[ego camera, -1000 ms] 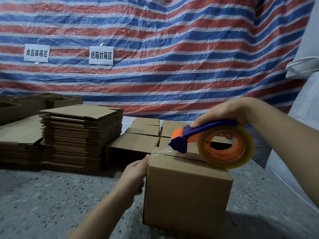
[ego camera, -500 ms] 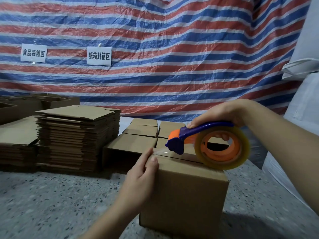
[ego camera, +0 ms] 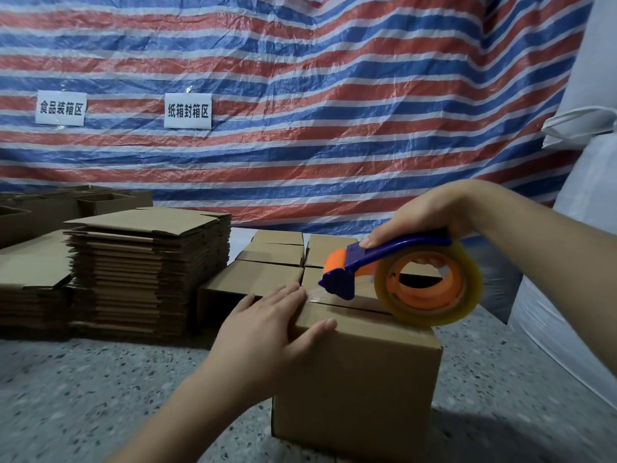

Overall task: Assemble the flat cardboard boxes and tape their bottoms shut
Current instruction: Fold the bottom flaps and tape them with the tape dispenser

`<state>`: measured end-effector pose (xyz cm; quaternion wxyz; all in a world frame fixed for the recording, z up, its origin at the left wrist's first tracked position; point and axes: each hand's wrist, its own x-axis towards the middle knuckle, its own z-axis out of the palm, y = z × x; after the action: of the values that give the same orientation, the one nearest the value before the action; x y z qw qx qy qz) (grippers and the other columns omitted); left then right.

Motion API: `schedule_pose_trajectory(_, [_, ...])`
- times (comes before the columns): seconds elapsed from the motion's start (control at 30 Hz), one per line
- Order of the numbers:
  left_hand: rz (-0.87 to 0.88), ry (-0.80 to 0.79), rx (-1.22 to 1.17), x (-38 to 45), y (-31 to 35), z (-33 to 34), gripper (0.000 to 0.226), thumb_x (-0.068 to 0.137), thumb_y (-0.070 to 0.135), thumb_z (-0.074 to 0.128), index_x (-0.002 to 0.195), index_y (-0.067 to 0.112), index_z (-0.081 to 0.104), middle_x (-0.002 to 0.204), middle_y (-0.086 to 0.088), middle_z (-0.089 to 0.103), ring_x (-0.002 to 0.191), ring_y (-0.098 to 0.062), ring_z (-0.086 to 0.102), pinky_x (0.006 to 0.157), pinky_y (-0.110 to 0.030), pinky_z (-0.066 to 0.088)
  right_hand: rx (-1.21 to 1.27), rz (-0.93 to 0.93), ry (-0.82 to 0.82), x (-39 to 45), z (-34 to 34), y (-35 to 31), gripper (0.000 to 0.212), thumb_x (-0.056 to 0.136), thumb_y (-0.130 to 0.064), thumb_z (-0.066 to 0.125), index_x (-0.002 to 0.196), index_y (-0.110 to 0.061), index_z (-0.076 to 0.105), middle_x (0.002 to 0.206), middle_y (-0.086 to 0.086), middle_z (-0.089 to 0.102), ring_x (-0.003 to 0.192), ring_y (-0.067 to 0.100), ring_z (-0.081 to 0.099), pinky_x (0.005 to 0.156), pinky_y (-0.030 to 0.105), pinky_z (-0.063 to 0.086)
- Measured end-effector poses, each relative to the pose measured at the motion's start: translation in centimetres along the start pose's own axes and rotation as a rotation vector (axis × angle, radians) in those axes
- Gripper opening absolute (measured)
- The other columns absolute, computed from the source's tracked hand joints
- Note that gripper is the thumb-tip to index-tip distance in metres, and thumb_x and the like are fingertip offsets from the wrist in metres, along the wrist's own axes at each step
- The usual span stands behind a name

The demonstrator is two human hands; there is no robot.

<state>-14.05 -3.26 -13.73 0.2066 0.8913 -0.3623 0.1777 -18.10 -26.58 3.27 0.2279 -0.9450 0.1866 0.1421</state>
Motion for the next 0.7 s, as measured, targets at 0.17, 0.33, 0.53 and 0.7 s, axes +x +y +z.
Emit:
schedule_pose_trajectory(0.17, [0.036,0.019,0.079,0.2,-0.6,0.4,0.096,0.075,0.087,-0.004,0.151,0.039,0.029,0.157,0.022,0.026,0.144,0.005,0.018,0.119,-0.029,0.005,-0.053,0.038,-0.036,-0.7,-1.2,1.6,0.074,0.062,-0.07,0.075,0.108,-0.012,0.073,0.088,0.008,0.076,0.068,0.016,0.07,0.061,0.029,0.056])
schedule_pose_trajectory(0.33, [0.061,0.027,0.098,-0.1,-0.5,0.2,0.096,0.074,0.086,-0.005,0.146,0.04,0.037,0.153,0.022,0.035,0.14,0.004,0.029,0.117,-0.028,0.013,-0.07,0.103,-0.098,-2.4,-2.1,6.3,0.081,0.066,-0.074,0.074,0.117,-0.011,0.07,0.096,0.009,0.075,0.076,0.017,0.068,0.072,0.029,0.054])
schedule_pose_trajectory(0.53, [0.107,0.017,0.285,0.1,0.8,-0.8,0.087,0.079,0.084,-0.005,0.119,0.036,0.055,0.125,0.016,0.06,0.118,-0.007,0.053,0.111,-0.034,0.03,-0.086,0.12,-0.1,-2.1,-0.2,8.1,0.082,0.062,-0.074,0.066,0.117,-0.014,0.066,0.092,0.005,0.075,0.075,0.014,0.068,0.075,0.028,0.054])
schedule_pose_trajectory(0.7, [0.123,-0.064,0.4,1.4,3.5,-0.8,0.111,0.069,0.091,-0.009,0.134,0.021,0.048,0.141,-0.003,0.051,0.135,-0.021,0.041,0.118,-0.042,0.025,-0.062,0.13,-0.12,-2.2,-0.2,8.0,0.078,0.062,-0.073,0.066,0.114,-0.014,0.067,0.086,0.002,0.074,0.068,0.011,0.067,0.066,0.023,0.053])
